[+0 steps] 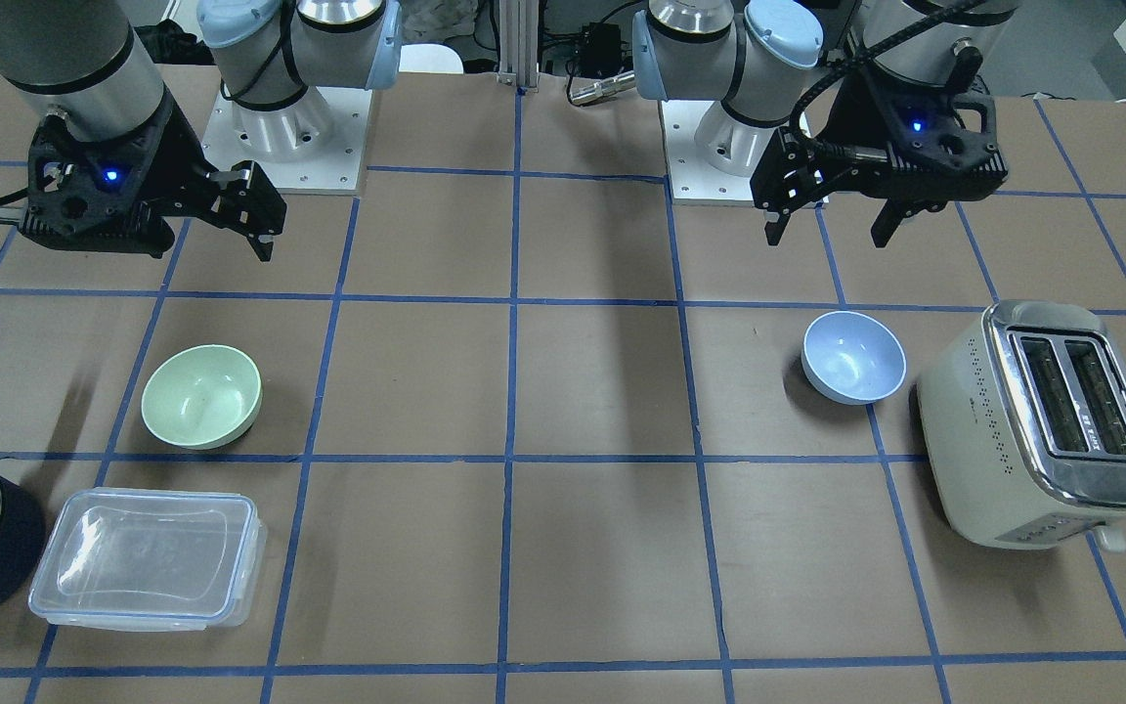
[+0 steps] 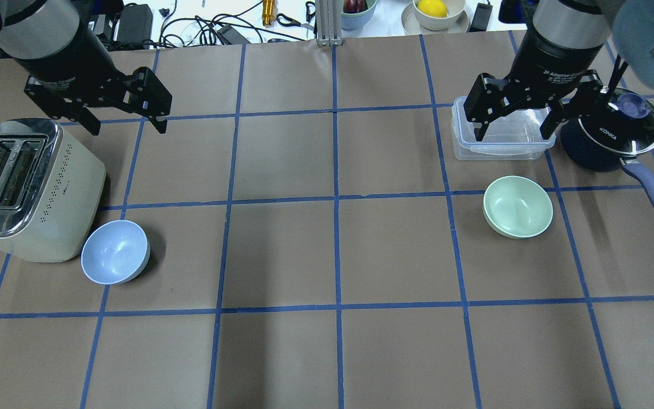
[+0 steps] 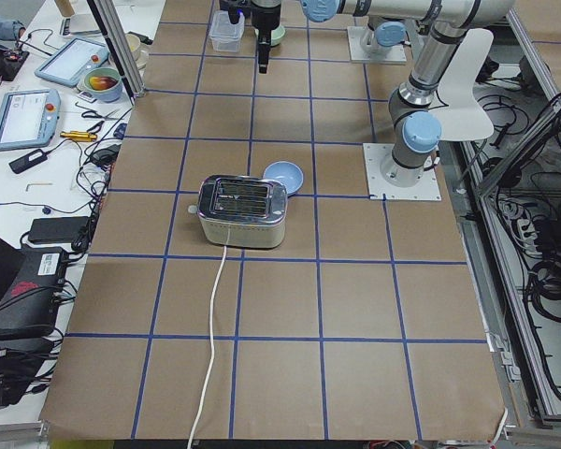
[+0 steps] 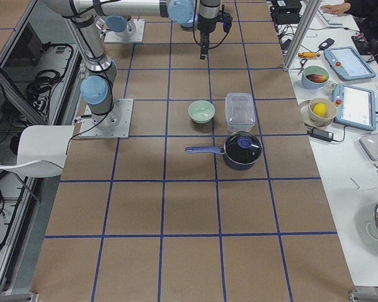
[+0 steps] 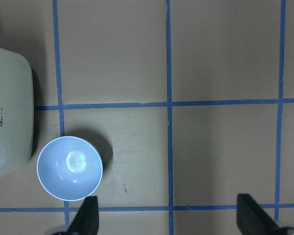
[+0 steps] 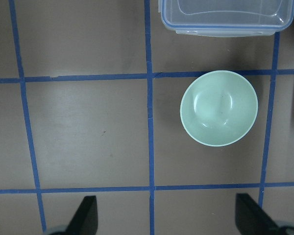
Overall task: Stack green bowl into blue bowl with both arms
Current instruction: 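Lower both grippers toward the blue bowl and the green bowl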
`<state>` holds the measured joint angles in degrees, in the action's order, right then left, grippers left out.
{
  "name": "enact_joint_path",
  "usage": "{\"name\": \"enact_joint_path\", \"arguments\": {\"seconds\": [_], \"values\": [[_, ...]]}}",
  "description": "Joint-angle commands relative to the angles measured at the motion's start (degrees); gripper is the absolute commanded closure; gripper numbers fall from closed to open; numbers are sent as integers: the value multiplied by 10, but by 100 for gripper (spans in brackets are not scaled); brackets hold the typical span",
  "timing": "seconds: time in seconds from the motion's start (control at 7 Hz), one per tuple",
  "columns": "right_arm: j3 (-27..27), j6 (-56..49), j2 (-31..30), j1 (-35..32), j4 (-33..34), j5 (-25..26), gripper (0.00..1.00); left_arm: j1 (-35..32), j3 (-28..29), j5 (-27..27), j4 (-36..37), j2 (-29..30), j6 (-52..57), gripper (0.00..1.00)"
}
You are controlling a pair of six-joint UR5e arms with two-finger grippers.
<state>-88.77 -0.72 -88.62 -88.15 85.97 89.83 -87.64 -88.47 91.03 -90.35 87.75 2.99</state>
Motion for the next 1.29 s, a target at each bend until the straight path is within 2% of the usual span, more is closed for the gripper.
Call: {"name": "enact_joint_path", "arguments": {"seconds": [0.0,0.86,1.0,1.14], "values": [[-2,2,2,0,4,0,0,0,-6,1,2,2,0,0],[-5,-6,10,10,20,4,0,1,-7,-4,-7,-6,0,0],[-6,-72,13,25,38,5,0,1,-6,-2,-4,9,-8,0],[-8,-129,36,73,46,1,0,0,-6,-6,-7,4,-9,0]]}}
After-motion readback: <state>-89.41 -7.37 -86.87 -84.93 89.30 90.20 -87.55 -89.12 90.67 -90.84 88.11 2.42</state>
